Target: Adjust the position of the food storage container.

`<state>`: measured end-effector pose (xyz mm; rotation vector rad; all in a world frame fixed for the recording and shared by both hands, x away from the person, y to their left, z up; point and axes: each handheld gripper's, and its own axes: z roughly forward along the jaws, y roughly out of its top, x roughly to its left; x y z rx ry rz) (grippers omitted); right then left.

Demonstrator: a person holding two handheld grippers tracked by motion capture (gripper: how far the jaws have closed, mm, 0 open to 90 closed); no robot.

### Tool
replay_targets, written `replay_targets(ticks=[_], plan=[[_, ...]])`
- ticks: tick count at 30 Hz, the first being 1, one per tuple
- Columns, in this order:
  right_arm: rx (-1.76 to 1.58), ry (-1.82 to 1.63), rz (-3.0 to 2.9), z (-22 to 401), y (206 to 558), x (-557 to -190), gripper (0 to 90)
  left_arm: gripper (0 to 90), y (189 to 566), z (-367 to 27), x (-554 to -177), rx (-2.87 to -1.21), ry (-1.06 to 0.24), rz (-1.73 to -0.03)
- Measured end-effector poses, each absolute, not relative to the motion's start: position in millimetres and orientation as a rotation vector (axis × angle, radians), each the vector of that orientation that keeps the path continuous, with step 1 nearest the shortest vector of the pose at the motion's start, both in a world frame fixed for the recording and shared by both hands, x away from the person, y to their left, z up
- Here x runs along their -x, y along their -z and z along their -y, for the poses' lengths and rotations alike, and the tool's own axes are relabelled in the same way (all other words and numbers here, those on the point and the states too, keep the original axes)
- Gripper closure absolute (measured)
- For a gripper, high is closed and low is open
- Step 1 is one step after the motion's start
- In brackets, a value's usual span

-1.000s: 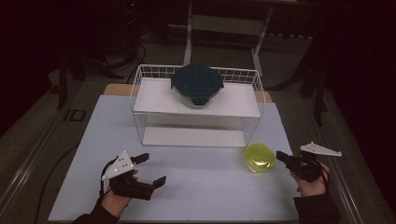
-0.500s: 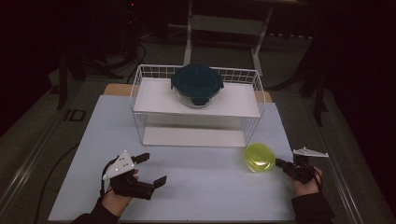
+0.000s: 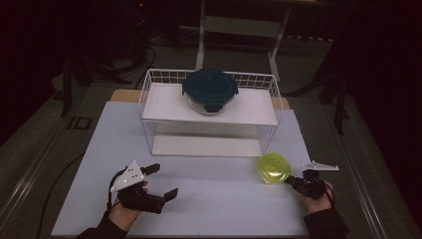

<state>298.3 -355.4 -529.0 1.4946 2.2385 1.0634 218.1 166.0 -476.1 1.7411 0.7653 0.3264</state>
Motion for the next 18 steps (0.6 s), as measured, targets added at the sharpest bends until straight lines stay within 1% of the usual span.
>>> replay_targets(ticks=[10,18], plan=[[-1.51,-1.083,-2.203,361.9,526.6,-311.4,90.0,0.0,477.1,-166.6,-219.6,-1.738,-0.324,-0.772],[-1.479,-1.079,-2.256,351.5,529.7,-314.8,90.0,0.0,477.2,-167.0,-219.6,-1.742,-0.329,-0.774]])
